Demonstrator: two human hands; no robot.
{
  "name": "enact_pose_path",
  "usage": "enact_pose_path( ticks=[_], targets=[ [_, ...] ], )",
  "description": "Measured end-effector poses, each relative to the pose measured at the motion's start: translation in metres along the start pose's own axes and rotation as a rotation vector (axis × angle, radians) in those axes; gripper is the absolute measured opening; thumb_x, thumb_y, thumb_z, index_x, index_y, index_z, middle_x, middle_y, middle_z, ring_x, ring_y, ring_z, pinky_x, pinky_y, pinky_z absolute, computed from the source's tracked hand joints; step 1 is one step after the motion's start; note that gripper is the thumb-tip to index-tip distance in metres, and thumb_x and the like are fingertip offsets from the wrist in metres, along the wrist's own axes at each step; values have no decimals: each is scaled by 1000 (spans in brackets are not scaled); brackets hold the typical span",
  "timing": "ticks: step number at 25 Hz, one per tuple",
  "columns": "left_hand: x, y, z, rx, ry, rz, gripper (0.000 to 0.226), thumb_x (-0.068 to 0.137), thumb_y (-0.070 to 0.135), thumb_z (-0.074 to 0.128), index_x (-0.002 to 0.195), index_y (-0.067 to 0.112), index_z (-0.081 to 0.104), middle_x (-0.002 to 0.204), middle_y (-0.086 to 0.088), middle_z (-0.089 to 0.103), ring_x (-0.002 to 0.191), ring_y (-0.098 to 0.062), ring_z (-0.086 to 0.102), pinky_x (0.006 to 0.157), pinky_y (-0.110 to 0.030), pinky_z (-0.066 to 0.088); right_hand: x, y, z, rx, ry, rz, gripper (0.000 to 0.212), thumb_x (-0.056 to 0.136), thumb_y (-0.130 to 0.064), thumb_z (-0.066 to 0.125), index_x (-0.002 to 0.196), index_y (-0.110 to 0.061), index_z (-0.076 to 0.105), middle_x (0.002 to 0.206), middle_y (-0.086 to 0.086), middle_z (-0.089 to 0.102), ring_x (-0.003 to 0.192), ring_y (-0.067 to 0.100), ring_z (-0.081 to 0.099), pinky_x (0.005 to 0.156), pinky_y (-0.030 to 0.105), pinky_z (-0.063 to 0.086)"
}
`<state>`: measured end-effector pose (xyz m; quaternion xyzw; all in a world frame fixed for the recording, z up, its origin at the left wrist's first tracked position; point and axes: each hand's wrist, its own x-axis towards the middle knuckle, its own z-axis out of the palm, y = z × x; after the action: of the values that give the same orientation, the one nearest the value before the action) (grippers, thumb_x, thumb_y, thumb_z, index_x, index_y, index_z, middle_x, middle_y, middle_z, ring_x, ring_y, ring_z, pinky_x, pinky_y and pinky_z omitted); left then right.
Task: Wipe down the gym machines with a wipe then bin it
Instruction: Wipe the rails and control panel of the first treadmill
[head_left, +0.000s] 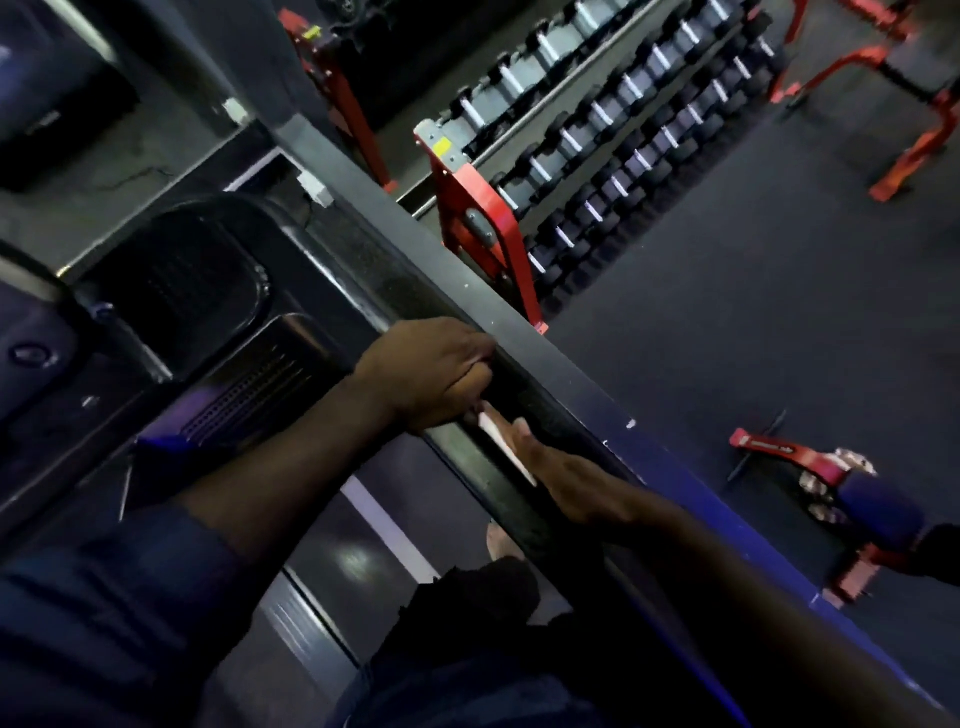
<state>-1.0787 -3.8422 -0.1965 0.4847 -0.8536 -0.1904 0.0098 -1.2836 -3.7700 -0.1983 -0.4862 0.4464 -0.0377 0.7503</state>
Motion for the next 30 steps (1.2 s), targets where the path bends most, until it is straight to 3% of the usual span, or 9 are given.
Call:
enact_pose_path(
  ticks=[4,8,10,13,16,18,23,27,30],
  targets=[
    [-5,4,4,-86,142,-76,52,89,44,28,100,10,66,96,-10,65,93,-31,60,76,-47,51,2,20,7,-219,82,-150,40,113,-21,34,151,-19,23,151,-22,28,119,-38,33,114,6,29],
    [-34,23,12,-182,687,-143,32,88,23,48,98,4,72,94,-11,70,91,-32,63,84,-45,48,0,30,14,-346,238,-314,52,98,-68,42,138,-37,56,128,-26,65,115,-8,58,100,25,45],
    [-66,55,40,-379,1045,-346,21,92,13,55,102,6,72,103,-6,69,100,-24,61,92,-41,45,-4,34,20,-616,240,-489,59,107,-50,35,160,-23,36,164,-7,38,150,8,35,122,32,31],
    [-93,102,96,-1003,1242,-710,19,96,27,58,107,15,66,106,-5,66,102,-22,61,91,-42,49,3,28,15,-1180,92,-766,58,110,-36,31,164,-15,24,174,0,12,161,20,3,130,43,11],
    [-110,124,132,-1915,1141,-1014,37,98,53,57,109,18,64,100,-3,73,94,-23,64,77,-37,51,22,5,15,-1815,-19,-883,55,108,-36,35,155,-8,45,164,10,39,157,26,25,128,45,18],
    [-118,138,149,-2211,945,-1021,53,99,70,45,106,21,65,86,3,72,80,-18,64,71,-35,47,31,-8,27,-2125,-34,-855,54,105,-31,36,143,0,57,152,18,53,150,33,37,126,49,21],
    [-124,167,158,-2301,965,-987,70,99,76,33,117,15,63,86,-2,75,73,-17,68,64,-31,51,1,21,78,-2624,-155,-313,65,106,-46,26,152,-4,46,160,20,40,152,35,26,127,50,8],
    [-131,179,167,-2308,927,-996,79,95,82,33,136,19,59,120,-7,74,112,-25,69,93,-45,51,-53,19,81,-2669,-329,-314,55,108,-44,30,143,-12,59,151,10,54,143,27,39,124,44,17],
    [-144,177,175,-2305,939,-979,76,95,82,32,134,23,60,125,-6,73,116,-26,68,89,-44,51,-24,4,88,-2742,-198,-253,57,110,-38,23,158,-10,39,167,10,32,156,24,21,129,44,4]
  ],
)
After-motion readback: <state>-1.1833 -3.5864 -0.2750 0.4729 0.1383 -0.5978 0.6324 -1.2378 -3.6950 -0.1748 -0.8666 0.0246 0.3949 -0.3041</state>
